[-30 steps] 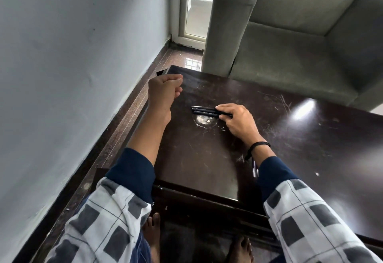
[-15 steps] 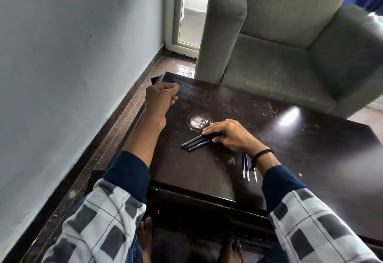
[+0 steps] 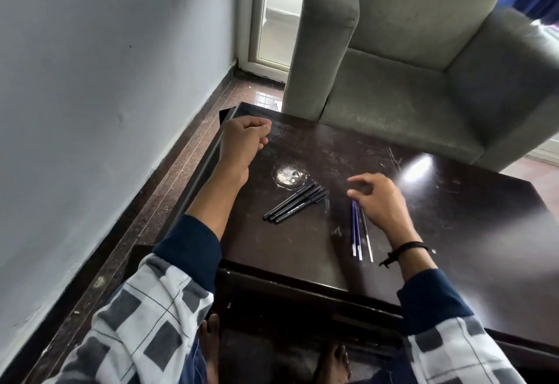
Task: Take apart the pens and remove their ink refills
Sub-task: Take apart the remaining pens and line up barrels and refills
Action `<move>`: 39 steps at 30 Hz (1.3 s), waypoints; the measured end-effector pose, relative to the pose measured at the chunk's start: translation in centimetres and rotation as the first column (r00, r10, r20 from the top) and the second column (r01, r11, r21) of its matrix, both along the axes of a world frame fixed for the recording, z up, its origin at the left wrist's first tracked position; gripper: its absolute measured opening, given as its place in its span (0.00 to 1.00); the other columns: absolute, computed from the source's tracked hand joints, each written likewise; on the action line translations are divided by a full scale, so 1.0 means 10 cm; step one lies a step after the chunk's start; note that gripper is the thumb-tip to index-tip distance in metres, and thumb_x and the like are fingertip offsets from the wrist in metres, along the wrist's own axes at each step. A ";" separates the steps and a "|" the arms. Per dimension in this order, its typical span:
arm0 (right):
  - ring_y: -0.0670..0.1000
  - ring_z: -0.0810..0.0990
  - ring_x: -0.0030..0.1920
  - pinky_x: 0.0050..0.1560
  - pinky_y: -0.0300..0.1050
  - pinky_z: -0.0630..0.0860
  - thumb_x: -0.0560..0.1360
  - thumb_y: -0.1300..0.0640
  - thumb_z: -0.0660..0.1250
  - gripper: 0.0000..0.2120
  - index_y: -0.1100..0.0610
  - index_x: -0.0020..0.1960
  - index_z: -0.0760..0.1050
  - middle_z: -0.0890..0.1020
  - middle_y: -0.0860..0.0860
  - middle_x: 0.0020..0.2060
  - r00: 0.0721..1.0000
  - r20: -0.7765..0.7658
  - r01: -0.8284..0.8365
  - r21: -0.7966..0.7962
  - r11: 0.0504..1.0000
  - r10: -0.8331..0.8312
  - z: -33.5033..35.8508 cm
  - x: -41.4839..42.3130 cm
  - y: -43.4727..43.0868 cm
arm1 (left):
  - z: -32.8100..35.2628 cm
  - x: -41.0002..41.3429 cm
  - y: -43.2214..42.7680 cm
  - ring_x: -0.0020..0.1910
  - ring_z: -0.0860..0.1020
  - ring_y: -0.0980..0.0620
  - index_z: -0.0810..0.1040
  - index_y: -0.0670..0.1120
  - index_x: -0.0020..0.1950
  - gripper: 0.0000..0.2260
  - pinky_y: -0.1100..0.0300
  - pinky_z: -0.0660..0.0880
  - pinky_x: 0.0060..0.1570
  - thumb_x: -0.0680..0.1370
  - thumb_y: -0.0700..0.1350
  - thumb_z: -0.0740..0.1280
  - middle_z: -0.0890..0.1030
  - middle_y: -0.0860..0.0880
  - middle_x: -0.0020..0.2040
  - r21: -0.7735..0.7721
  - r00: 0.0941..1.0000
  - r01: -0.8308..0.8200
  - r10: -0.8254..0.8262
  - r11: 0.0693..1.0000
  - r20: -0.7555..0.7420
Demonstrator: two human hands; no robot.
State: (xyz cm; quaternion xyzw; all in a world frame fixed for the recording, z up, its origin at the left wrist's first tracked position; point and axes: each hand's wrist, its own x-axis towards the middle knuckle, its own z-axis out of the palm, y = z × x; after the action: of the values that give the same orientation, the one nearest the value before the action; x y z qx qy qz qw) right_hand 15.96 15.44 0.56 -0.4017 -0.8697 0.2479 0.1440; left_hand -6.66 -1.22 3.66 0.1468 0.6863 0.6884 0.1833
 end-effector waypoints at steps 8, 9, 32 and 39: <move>0.56 0.82 0.55 0.53 0.46 0.75 0.72 0.50 0.77 0.14 0.48 0.58 0.83 0.83 0.50 0.55 0.961 0.236 0.152 -0.013 0.988 -0.145 -0.06 0.33 -0.37 | 0.04 0.03 -0.01 0.40 0.82 0.54 0.85 0.48 0.47 0.05 0.64 0.79 0.42 0.77 0.40 0.70 0.86 0.48 0.45 0.005 1.000 0.012 -0.012 1.000 -0.002; 0.56 0.82 0.55 0.51 0.45 0.74 0.73 0.52 0.76 0.13 0.49 0.57 0.82 0.82 0.50 0.56 0.960 0.240 0.149 0.005 0.989 -0.146 -0.09 0.32 -0.40 | 0.04 0.03 -0.02 0.40 0.82 0.54 0.85 0.49 0.47 0.05 0.64 0.80 0.43 0.77 0.40 0.70 0.86 0.48 0.45 0.004 1.000 0.010 -0.010 1.000 -0.002; 0.47 0.80 0.52 0.48 0.36 0.70 0.78 0.61 0.68 0.10 0.50 0.53 0.85 0.81 0.42 0.51 0.918 0.209 -0.355 0.047 0.934 0.338 -0.17 0.17 -1.52 | 0.15 -0.03 -0.09 0.40 0.82 0.54 0.85 0.47 0.47 0.05 0.64 0.79 0.41 0.78 0.39 0.69 0.86 0.46 0.46 0.034 0.999 0.028 -0.029 0.999 0.021; 0.48 0.80 0.50 0.52 0.43 0.78 0.78 0.62 0.67 0.11 0.49 0.51 0.85 0.81 0.42 0.48 0.833 0.165 -0.544 0.075 0.836 0.528 -0.21 0.03 -1.54 | 0.14 -0.03 -0.07 0.40 0.82 0.54 0.85 0.45 0.50 0.05 0.65 0.79 0.41 0.78 0.40 0.69 0.86 0.46 0.46 0.024 0.999 0.034 -0.034 0.999 0.008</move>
State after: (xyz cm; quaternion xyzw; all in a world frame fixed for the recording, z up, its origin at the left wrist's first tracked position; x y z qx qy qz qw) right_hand 16.26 0.06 -1.51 -0.1485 -0.9684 0.1980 0.0320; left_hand -6.92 -1.89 5.09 0.1576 0.6745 0.6941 0.1959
